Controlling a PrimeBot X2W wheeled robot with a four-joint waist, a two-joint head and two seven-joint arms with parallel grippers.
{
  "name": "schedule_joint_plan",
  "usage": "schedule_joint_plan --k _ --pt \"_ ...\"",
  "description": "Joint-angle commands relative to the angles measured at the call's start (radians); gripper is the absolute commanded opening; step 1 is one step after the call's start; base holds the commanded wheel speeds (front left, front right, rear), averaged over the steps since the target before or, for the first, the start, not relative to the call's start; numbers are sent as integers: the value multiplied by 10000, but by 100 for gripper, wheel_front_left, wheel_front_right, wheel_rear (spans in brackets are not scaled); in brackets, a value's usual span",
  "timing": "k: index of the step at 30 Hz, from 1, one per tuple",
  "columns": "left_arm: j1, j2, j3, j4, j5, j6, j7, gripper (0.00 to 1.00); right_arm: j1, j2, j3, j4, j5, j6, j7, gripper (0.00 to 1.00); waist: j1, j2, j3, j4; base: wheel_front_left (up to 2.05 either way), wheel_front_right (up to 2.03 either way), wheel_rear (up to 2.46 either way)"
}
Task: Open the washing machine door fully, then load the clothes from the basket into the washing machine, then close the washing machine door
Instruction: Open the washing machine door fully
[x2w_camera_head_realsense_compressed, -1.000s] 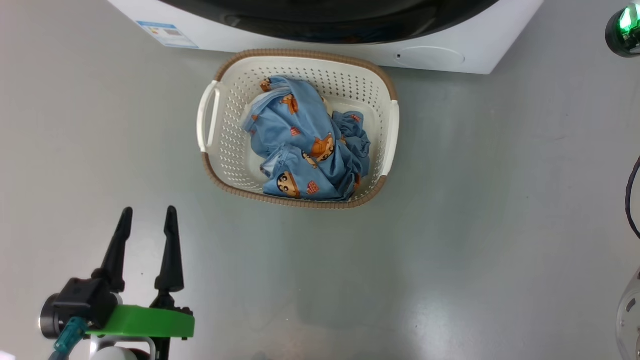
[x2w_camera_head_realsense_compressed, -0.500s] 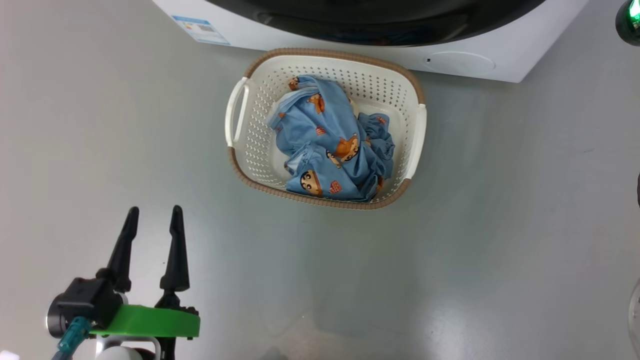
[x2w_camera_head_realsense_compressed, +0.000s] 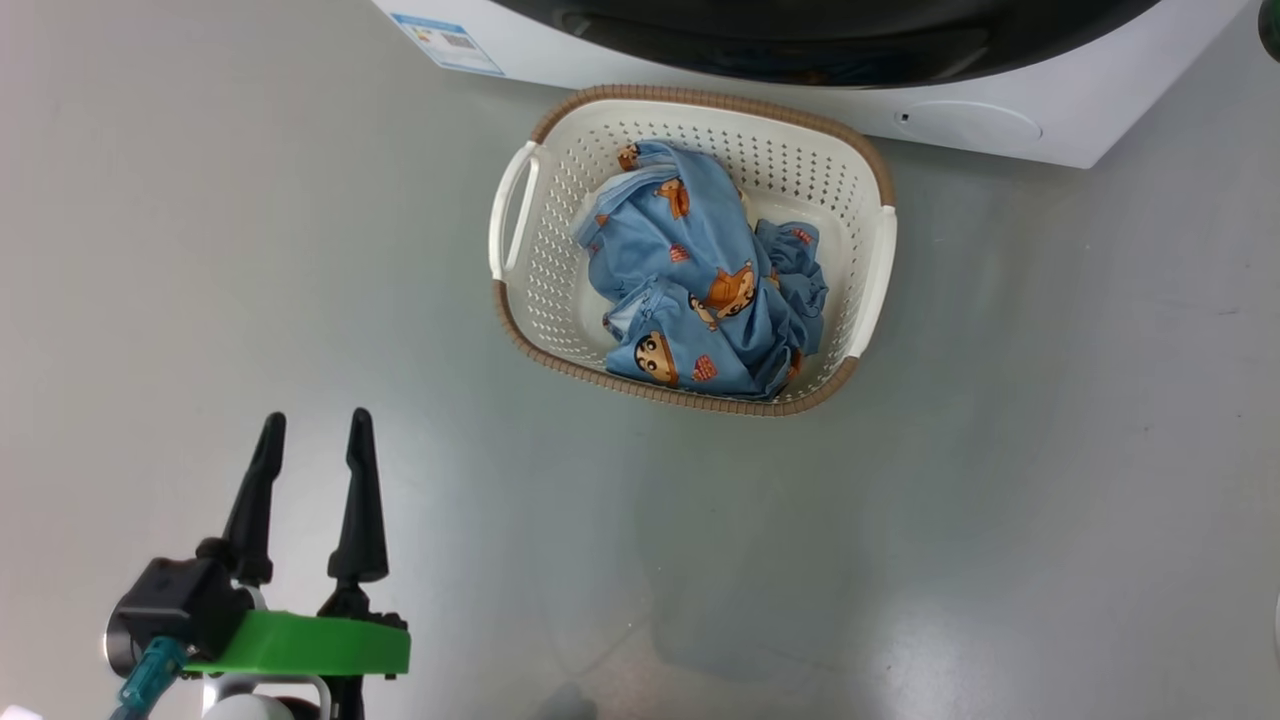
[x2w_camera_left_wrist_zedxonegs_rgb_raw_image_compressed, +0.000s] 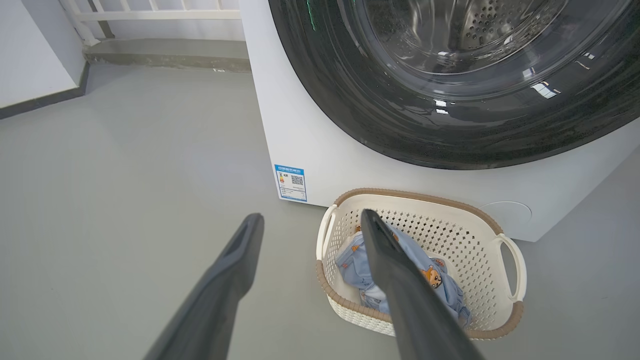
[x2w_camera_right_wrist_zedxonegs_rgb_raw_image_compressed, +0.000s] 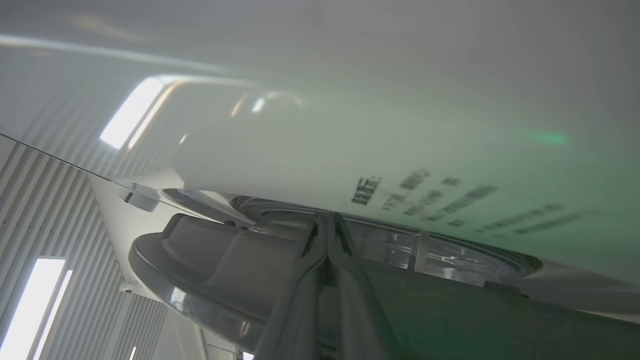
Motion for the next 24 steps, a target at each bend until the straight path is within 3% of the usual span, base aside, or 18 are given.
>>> schedule_joint_plan --k 1,24 --pt "231 215 322 -278 -29 82 -94 100 -303 76 182 -287 2 -11 0 0 0 0 27 40 0 0 0" --pt "386 215 401 -412 -379 315 -94 100 -50 -27 705 -180 36 -11 341 0 0 0 -99 254 0 0 0"
